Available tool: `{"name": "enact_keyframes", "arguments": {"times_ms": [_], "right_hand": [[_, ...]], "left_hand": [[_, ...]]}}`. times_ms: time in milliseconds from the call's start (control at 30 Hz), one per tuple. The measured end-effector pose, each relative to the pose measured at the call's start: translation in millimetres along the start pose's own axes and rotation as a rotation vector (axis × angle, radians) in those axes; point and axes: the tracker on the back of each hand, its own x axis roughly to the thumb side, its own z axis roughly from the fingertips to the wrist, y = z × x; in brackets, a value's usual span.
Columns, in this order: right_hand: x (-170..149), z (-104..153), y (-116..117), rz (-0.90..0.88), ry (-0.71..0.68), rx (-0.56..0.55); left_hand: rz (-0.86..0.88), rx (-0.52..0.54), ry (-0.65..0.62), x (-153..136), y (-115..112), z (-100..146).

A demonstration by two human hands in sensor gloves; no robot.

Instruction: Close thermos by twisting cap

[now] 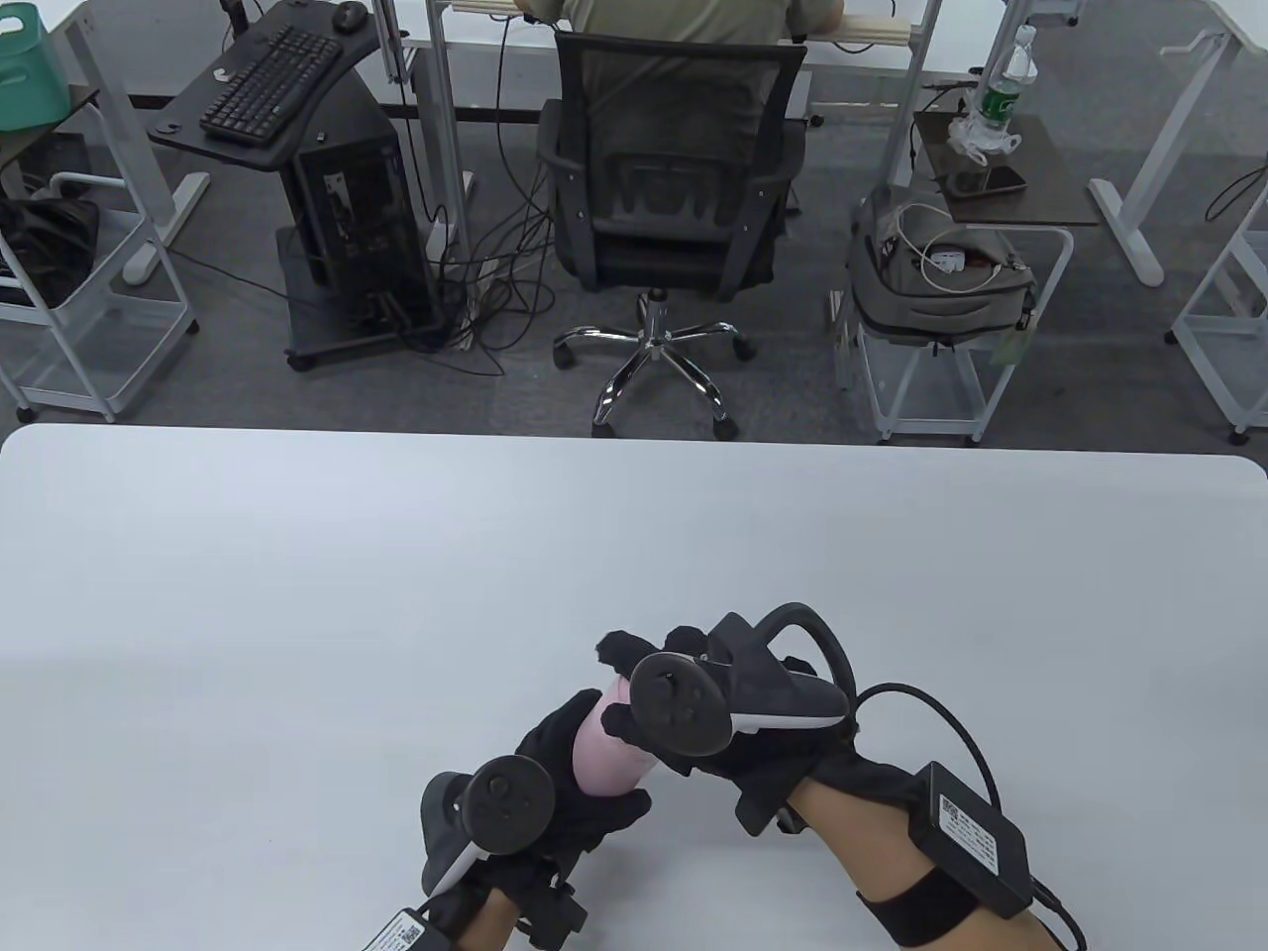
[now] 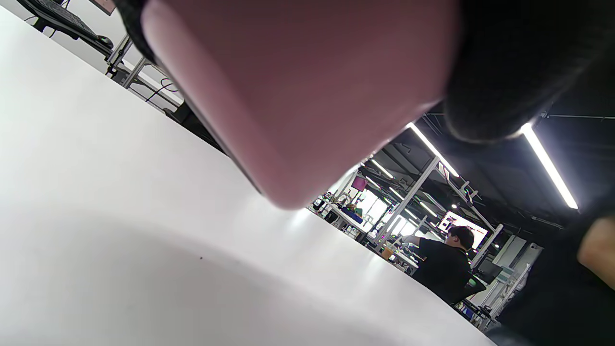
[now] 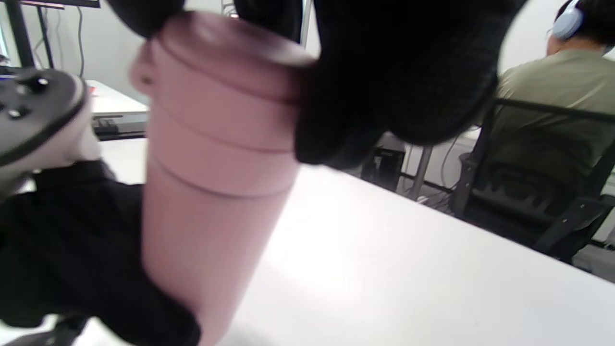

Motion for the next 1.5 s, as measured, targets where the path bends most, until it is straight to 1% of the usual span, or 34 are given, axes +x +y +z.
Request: {"name": "enact_keyframes", "arguments": {"times_ms": [167, 267, 300, 333, 367, 400, 467, 533, 633, 767, 833, 933, 1100, 1200, 1300, 1367, 1433, 1500], "right_hand": [[-0.7, -0.3, 1.9, 0.039, 0.047, -0.036], [-5.7, 2.5, -1.6, 0.061, 0.024, -0.007], [-7.4, 4.0, -3.6, 0.039, 0.005, 0.010], [-9.1, 5.0, -5.2, -0.001, -0.050, 0.036], [-9.8, 5.7, -5.7, -0.016, -0.088, 0.039], [-10.2, 6.0, -5.5, -0.029, -0.160, 0.045], [-9.2, 5.2, -3.4, -0.017, -0.211, 0.077], [-7.3, 3.9, 0.2, -0.008, -0.219, 0.113], [-5.1, 1.9, 2.4, 0.033, -0.233, 0.104], [-2.0, 1.5, 0.0, 0.036, -0.270, 0.082], [-1.3, 1.4, -0.9, 0.051, -0.264, 0.078], [-2.5, 0.7, -1.7, 0.020, -0.228, 0.075], [-2.7, -0.7, 0.9, 0.007, -0.142, 0.048], [-1.8, -0.6, 3.2, 0.014, -0.068, -0.005], [-0.3, -0.3, 5.6, 0.013, 0.016, -0.024], [0.1, 0.2, 7.1, 0.007, 0.063, -0.074], [-1.0, 0.2, 6.6, 0.006, 0.067, -0.079], [-5.6, 1.4, 3.5, -0.004, 0.031, -0.041]], "left_hand": [[-0.008, -0.002, -0.007, 0.6, -0.6, 0.2], [-0.004, -0.001, -0.005, 0.5, -0.4, 0.4], [-0.001, 0.000, -0.003, 0.4, -0.5, 0.5], [-0.002, 0.000, -0.004, 0.2, -0.4, 0.4], [0.001, 0.000, -0.004, 0.1, -0.3, 0.4], [0.003, -0.001, -0.002, 0.1, -0.4, 0.4], [0.003, -0.001, -0.002, 0.2, -0.5, 0.4], [0.003, -0.003, -0.002, 0.2, -0.6, 0.4], [0.002, -0.005, -0.002, 0.1, -0.6, 0.4], [0.001, -0.005, -0.002, 0.1, 0.1, 0.2], [0.000, -0.001, -0.001, 0.5, 0.7, 0.2], [0.010, 0.000, -0.002, 0.7, 0.8, 0.2], [0.006, 0.000, -0.005, 0.5, 0.8, 0.1], [0.005, 0.004, -0.007, 0.7, 1.3, 0.3], [-0.014, 0.015, -0.009, 2.2, 1.7, 0.6], [0.002, 0.013, -0.008, 1.5, 1.7, 0.7], [0.007, 0.013, -0.005, 1.4, 2.0, 0.8], [0.003, 0.021, 0.000, 1.1, 3.0, 0.7]]}}
